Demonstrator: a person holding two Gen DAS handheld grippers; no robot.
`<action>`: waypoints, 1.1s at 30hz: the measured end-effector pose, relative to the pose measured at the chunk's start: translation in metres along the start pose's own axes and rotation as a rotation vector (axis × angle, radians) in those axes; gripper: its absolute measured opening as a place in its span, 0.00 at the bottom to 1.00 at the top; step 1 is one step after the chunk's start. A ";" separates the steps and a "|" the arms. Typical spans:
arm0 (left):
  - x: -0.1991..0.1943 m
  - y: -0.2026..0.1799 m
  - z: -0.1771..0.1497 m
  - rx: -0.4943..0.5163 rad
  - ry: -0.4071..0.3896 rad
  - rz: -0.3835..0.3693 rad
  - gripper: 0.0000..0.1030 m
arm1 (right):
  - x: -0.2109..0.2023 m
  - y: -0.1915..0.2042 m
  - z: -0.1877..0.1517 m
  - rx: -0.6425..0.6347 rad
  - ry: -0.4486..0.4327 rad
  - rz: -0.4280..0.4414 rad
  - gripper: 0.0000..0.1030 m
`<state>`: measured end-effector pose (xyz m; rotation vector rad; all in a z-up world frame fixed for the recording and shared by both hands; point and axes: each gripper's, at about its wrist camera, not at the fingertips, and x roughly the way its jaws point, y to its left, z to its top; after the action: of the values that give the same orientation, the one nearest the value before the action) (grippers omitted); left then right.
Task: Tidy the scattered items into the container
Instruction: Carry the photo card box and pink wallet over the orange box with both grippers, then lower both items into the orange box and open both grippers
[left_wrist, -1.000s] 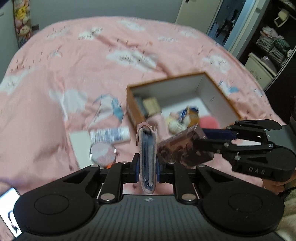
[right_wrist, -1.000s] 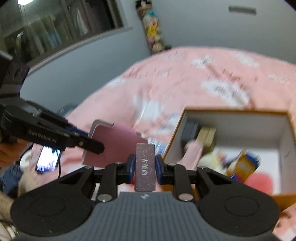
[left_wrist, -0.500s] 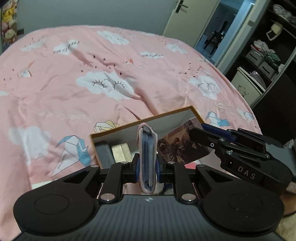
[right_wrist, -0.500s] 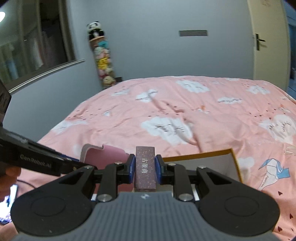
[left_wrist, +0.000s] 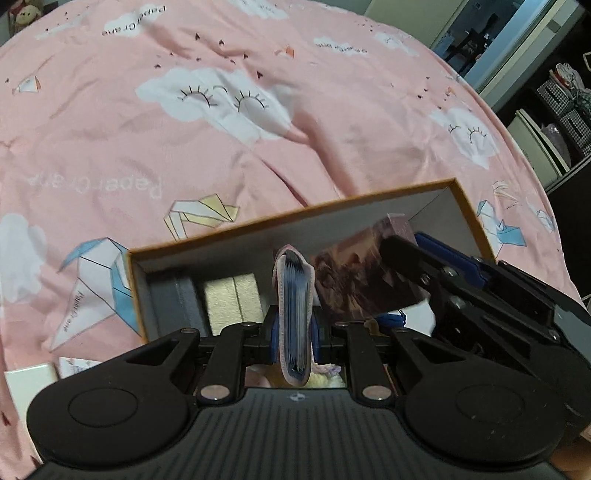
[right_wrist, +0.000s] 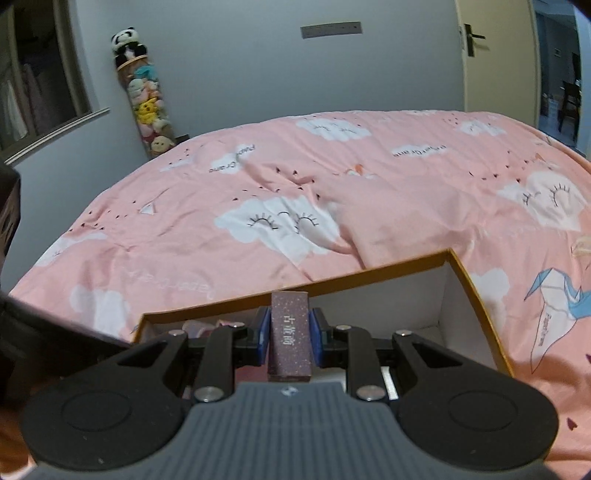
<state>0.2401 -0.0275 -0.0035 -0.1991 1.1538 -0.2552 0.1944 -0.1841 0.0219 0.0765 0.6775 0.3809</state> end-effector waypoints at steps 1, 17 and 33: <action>0.002 -0.002 0.000 0.002 0.000 0.017 0.18 | 0.003 -0.001 0.000 0.014 0.003 -0.002 0.24; 0.007 0.013 0.007 -0.179 0.027 0.018 0.21 | 0.044 -0.014 -0.014 0.178 0.086 0.010 0.24; -0.055 0.030 -0.019 -0.176 -0.112 -0.031 0.26 | 0.059 0.002 -0.015 0.178 0.159 0.079 0.25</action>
<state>0.2051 0.0172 0.0284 -0.3820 1.0625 -0.1680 0.2265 -0.1614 -0.0243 0.2449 0.8670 0.4051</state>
